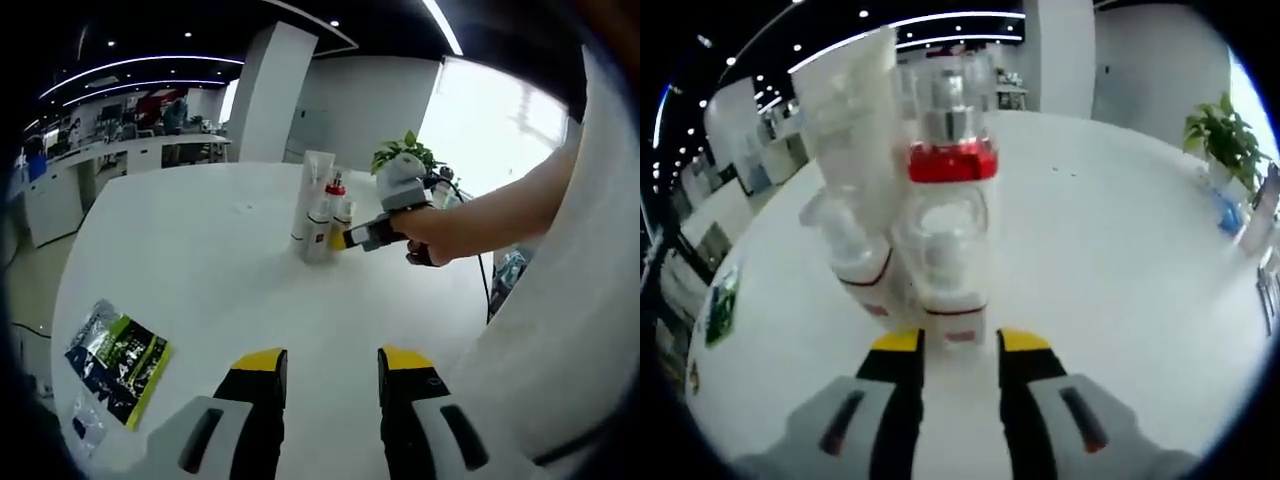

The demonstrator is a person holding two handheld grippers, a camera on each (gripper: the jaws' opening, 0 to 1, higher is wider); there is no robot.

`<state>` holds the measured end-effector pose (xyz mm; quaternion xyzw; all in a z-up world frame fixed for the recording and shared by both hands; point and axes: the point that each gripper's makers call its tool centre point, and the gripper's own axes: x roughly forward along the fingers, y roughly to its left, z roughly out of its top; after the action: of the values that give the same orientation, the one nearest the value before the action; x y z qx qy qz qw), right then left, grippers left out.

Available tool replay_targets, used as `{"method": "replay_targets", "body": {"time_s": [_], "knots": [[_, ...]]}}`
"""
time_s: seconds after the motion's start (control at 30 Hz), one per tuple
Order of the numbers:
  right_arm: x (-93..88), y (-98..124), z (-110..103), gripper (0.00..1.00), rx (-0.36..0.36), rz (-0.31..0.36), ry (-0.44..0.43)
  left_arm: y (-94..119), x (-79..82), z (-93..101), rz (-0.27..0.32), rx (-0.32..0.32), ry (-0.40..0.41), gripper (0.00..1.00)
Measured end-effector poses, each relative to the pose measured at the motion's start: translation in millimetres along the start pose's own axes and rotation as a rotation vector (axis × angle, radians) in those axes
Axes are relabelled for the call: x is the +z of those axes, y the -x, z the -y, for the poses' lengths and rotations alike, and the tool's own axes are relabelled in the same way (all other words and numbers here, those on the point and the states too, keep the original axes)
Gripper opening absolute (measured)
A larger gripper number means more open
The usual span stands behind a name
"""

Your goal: Arrange the skincare products in the storage area until every visible bottle or jar stands upright without overlapping.

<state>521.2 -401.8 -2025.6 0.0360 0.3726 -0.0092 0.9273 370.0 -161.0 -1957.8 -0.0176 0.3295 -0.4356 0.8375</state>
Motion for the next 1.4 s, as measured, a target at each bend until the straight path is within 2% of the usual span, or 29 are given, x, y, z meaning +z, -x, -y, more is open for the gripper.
{"method": "replay_targets", "body": {"time_s": [0.13, 0.17, 0.3, 0.43, 1.4], "knots": [[-6.3, 6.4, -1.7, 0.25, 0.024, -0.012, 0.033, -4.1, 2.0, 0.3, 0.003, -0.004, 0.0, 0.37], [-9.2, 8.7, 0.0, 0.25, 0.029, -0.016, 0.065, -6.0, 3.1, 0.5, 0.005, -0.005, 0.0, 0.37], [-14.4, 10.0, 11.5, 0.24, 0.018, -0.033, 0.059, -9.8, 6.1, 1.0, 0.01, -0.012, 0.001, 0.37], [-9.9, 10.1, 18.6, 0.24, 0.006, -0.026, 0.039, -10.9, 7.9, 0.1, 0.014, -0.012, 0.001, 0.37], [6.5, 8.9, 3.6, 0.22, 0.049, 0.016, 0.075, 1.5, 3.1, -9.4, 0.023, 0.027, 0.009, 0.37]]}}
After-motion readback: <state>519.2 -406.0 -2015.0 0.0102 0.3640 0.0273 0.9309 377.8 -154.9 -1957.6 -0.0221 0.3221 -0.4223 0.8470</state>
